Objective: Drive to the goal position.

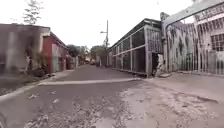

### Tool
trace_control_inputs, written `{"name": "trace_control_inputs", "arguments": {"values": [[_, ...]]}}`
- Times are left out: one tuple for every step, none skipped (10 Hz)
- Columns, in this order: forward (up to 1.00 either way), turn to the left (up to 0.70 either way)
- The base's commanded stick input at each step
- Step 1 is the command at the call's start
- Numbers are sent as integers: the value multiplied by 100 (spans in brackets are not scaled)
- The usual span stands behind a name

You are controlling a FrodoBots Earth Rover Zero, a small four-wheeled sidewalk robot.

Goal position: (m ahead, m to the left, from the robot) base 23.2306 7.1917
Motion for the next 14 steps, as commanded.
{"name": "trace_control_inputs", "arguments": {"values": [[70,0],[70,0],[70,0],[70,0],[70,0],[70,0],[70,0],[70,0],[70,0],[70,0],[70,0],[70,0],[70,0],[70,0]]}}
